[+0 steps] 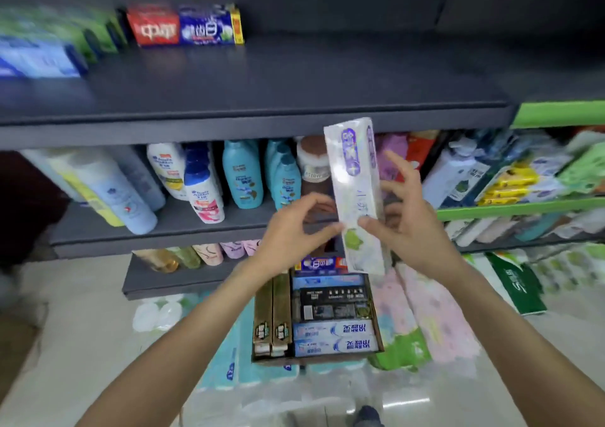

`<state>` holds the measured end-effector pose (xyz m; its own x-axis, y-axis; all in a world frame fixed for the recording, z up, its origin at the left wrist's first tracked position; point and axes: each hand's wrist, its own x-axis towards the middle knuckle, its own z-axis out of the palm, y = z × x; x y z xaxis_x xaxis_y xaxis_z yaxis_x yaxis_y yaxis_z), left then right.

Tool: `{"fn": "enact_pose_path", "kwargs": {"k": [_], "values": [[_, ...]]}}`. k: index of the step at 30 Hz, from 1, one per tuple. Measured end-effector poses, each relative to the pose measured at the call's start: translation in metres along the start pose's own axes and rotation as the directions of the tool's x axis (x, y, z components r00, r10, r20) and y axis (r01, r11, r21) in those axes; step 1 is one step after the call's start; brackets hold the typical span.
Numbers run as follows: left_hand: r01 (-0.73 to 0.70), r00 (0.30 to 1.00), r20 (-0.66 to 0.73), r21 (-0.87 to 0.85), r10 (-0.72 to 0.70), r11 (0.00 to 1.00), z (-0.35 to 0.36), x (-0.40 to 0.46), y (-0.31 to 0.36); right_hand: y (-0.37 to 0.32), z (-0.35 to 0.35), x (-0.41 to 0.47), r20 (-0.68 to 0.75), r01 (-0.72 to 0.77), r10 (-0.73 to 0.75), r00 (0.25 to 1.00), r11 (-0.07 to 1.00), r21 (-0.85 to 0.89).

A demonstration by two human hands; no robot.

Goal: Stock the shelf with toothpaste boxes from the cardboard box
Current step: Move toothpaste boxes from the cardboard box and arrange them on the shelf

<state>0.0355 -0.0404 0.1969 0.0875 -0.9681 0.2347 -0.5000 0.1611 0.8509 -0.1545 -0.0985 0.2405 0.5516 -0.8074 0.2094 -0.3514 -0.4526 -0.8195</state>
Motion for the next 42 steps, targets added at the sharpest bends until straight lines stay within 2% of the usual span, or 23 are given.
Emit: {"fn": "enact_pose_path", "kwargs": {"k": [3,6,8,12,17,22,25,29,31,34,38,40,42], "values": [[-0.101,0.939,-0.282,0.325,0.199,0.940,-0.034,0.040,0.015,-0.020,-0.035,0.043,-0.013,0.056,-0.059,0.998,0.986,-0.159],[-0.076,0.851,-0.398,0.552,0.343,0.830,-0.066,0.076,0.024,-0.038,-0.064,0.087,-0.018,0.218,-0.236,0.971,0.922,-0.319],[0.008,0.852,-0.406,0.642,0.331,0.767,-0.082,0.097,0.028,-0.046,-0.079,0.120,-0.035,0.309,-0.353,0.935,0.859,-0.409],[0.117,0.924,-0.335,0.708,0.185,0.697,-0.088,0.136,0.034,-0.042,-0.093,0.196,0.020,0.417,-0.510,0.860,0.680,-0.603],[0.114,0.965,-0.242,0.739,0.104,0.664,-0.065,0.194,0.046,0.002,-0.115,0.288,0.127,0.355,-0.432,0.893,0.502,-0.788],[0.128,0.991,-0.125,0.817,-0.044,0.562,-0.040,0.244,0.051,0.049,-0.152,0.346,0.181,0.330,-0.322,0.929,0.507,-0.796],[0.159,0.986,-0.167,0.854,-0.027,0.495,-0.031,0.252,0.042,0.073,-0.170,0.369,0.160,0.291,-0.291,0.943,0.494,-0.819],[0.220,0.970,-0.244,0.836,-0.018,0.503,-0.030,0.253,0.040,0.085,-0.181,0.381,0.186,0.234,-0.160,0.969,0.368,-0.900],[0.241,0.967,-0.253,0.838,-0.042,0.490,-0.029,0.255,0.044,0.081,-0.177,0.376,0.184,0.232,-0.162,0.970,0.366,-0.901],[0.259,0.965,-0.253,0.853,-0.074,0.453,-0.024,0.256,0.050,0.070,-0.168,0.352,0.190,0.286,-0.253,0.949,0.429,-0.857],[0.322,0.947,-0.272,0.794,-0.173,0.515,-0.023,0.255,0.058,0.050,-0.167,0.292,0.171,0.378,-0.390,0.905,0.550,-0.745],[0.329,0.941,-0.313,0.752,-0.130,0.571,-0.015,0.251,0.065,0.041,-0.168,0.257,0.149,0.414,-0.441,0.885,0.600,-0.684],[0.268,0.921,-0.388,0.704,0.041,0.658,0.001,0.237,0.076,0.039,-0.167,0.224,0.104,0.454,-0.510,0.854,0.632,-0.628]]}}
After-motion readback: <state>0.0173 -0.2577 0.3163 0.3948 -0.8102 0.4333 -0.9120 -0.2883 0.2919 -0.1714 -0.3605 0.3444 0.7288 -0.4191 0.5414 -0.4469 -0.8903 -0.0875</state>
